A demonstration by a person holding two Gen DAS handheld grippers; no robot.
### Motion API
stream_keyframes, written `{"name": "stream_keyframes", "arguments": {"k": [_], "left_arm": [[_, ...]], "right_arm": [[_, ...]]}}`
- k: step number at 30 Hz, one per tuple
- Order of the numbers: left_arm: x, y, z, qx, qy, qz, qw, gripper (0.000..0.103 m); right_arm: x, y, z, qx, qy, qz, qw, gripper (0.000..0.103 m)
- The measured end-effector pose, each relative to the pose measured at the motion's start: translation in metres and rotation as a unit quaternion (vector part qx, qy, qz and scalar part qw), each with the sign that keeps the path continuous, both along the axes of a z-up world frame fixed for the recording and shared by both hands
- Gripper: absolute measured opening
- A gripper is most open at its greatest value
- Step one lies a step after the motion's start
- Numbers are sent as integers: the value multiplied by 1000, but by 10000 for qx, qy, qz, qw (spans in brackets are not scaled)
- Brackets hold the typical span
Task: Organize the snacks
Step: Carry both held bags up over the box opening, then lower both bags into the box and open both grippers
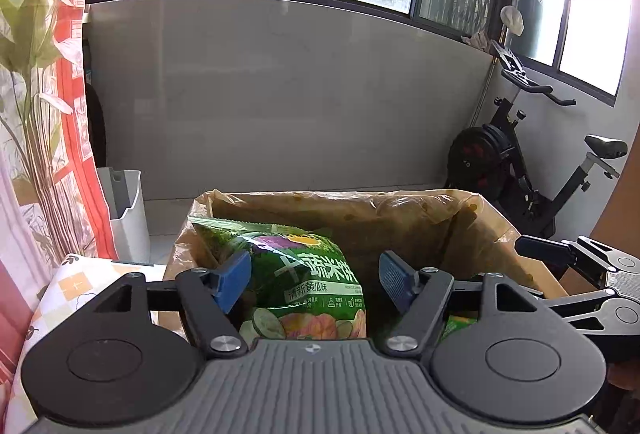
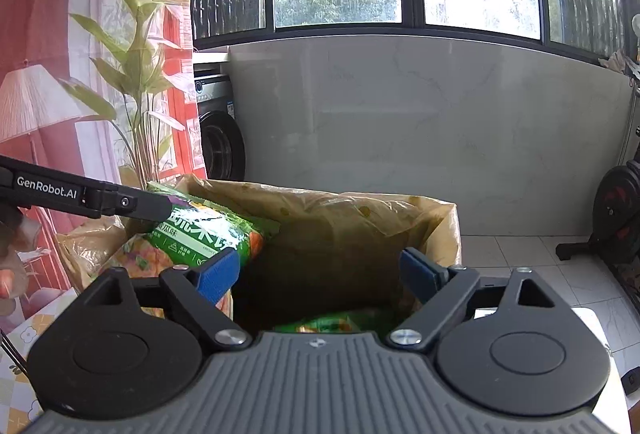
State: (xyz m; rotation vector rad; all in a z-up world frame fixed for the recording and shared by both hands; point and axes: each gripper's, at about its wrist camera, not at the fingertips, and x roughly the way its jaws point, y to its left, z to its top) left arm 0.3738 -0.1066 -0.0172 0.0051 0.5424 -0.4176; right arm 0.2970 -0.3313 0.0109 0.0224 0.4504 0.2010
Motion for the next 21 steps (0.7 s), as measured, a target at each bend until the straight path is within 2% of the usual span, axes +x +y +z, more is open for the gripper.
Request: {"name": "stream_keyframes", "arguments": {"k": [7, 8, 9, 11, 15, 21], "left_arm": [[-13, 24, 11, -202, -232, 170, 9994, 74], [-14, 26, 14, -231, -267, 154, 9993, 69], [-15, 29, 16, -242, -288, 137, 9992, 58], [-17, 33, 22, -249, -246, 192, 9992, 52], [-33, 46, 25, -442, -232, 215, 9985, 54], [-73, 70, 13, -450, -263, 239, 9984, 65]], "right_arm": [[-24, -1, 15, 380, -127, -78, 9992, 90], [-30, 0, 17, 424, -143, -98, 9989, 90], [-35, 0, 19, 462, -159, -109, 9987, 90], [-45, 1, 21, 536, -186, -135, 9983, 90], [-64, 3, 24, 645, -194, -239, 9974, 90], [-103, 4, 17, 736, -339, -339, 9961, 102]]}}
